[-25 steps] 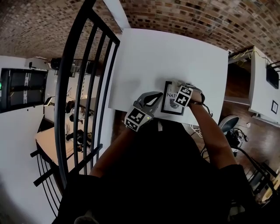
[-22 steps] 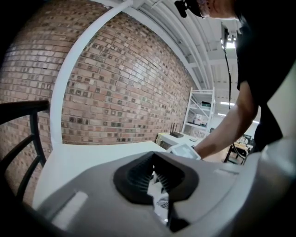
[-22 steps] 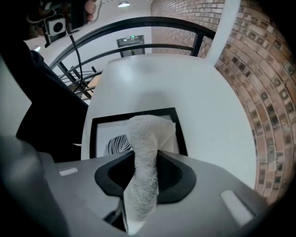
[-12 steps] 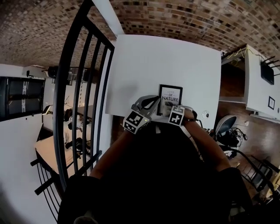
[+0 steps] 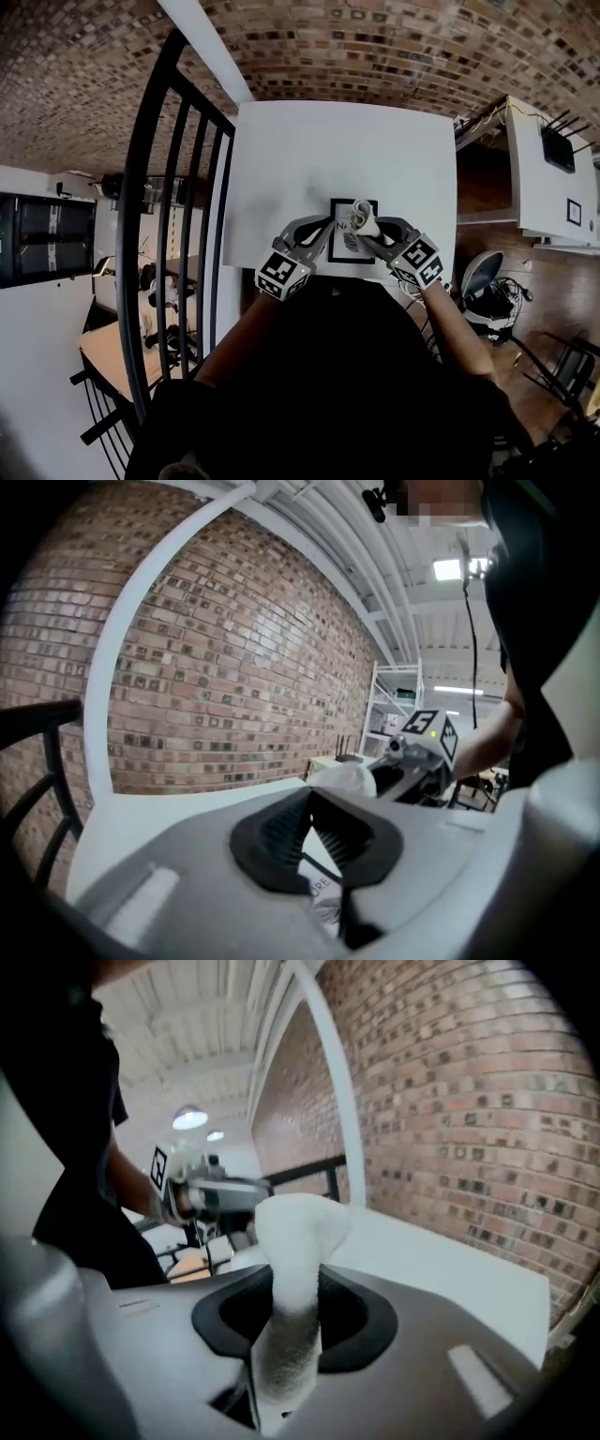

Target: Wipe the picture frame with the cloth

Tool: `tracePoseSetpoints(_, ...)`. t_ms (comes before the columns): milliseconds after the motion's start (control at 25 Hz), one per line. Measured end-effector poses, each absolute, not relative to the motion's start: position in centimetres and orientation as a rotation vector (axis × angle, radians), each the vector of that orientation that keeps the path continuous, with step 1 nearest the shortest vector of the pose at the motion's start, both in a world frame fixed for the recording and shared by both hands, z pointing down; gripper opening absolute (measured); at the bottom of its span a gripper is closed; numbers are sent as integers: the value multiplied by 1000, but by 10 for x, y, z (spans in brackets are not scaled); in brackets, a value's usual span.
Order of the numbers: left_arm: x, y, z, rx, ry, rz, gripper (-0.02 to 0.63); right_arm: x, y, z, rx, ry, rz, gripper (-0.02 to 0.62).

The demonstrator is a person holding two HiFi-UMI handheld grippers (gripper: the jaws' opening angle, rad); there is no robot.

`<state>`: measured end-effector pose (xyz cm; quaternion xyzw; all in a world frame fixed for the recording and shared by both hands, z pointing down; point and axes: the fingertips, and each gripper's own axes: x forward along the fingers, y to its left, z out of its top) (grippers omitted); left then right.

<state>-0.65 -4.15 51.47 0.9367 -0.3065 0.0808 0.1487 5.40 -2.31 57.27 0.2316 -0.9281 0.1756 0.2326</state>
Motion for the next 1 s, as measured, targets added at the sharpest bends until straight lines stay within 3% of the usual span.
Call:
tracePoseSetpoints(360, 13, -45, 436, 2821, -849, 65, -2, 86, -27, 427, 886, -2903, 218, 120)
tracePoseSetpoints(1000, 20, -39, 429, 2817, -840, 84, -2, 86, -31, 422, 923, -2930, 192, 118)
